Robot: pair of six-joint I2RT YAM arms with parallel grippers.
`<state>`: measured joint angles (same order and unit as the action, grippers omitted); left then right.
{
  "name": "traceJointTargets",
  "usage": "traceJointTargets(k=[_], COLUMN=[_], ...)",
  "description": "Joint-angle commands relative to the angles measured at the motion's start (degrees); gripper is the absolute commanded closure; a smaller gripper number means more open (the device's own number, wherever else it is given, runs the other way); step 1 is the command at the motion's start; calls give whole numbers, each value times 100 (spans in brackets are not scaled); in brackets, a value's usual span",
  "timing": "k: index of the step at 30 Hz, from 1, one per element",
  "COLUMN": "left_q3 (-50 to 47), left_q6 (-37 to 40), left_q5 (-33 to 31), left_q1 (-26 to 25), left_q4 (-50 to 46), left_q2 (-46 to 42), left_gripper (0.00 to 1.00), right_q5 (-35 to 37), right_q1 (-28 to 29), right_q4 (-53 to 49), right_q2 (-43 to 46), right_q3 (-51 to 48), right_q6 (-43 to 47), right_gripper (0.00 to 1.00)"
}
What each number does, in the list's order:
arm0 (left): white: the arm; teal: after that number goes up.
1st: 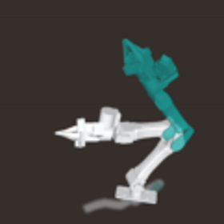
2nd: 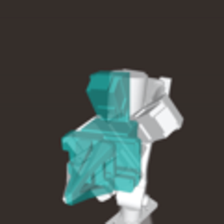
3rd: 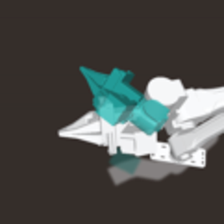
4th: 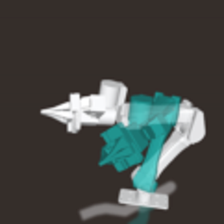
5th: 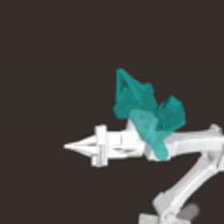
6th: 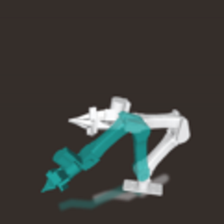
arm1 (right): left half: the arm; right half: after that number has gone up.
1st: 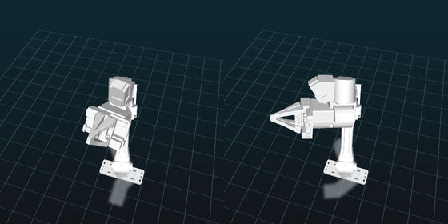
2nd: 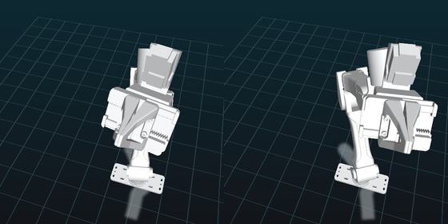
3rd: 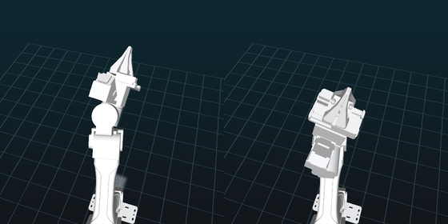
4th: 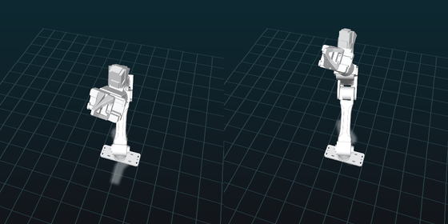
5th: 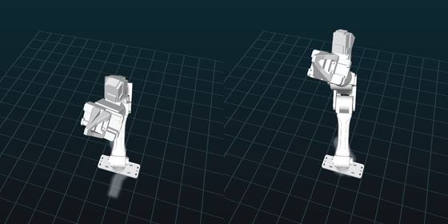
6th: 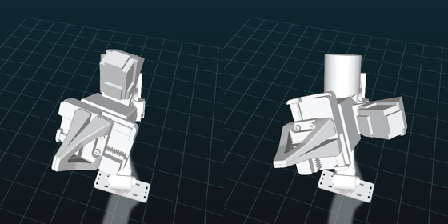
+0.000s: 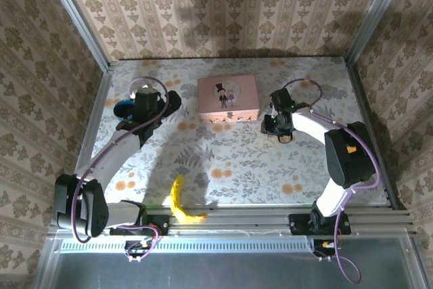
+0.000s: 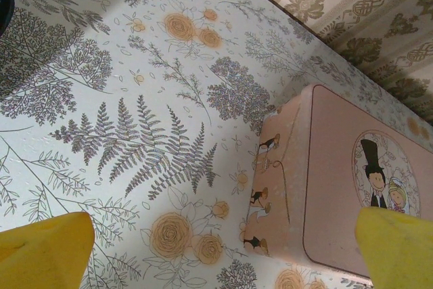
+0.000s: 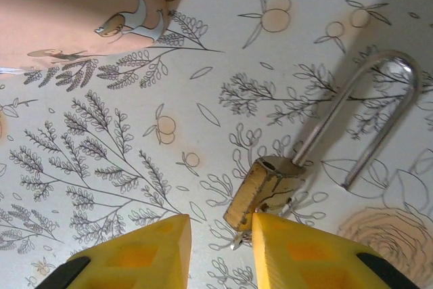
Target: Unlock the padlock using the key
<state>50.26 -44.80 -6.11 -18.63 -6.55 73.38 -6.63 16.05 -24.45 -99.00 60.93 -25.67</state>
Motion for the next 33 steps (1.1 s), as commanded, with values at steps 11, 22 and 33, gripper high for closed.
traceJointTargets(k=[11,22,33], left_q3=[-86,-1338,-3095], left_q6=[166,1162,3088], left_q5=[-150,-1580,-1934], left_q1=[138,542,676], left_q4=[-194,-79,2467], left_q2=[-175,-1686,-2363], left_gripper=[0,0,0], right_q5=[488,1201,2365], right_q1=[169,-475,-819], right_q4=[-535,179,1800], right_q2=[-66,1657,2277], right_q3=[479,-735,-1255], right_q6=[211,574,1184], right_gripper=[68,49,0])
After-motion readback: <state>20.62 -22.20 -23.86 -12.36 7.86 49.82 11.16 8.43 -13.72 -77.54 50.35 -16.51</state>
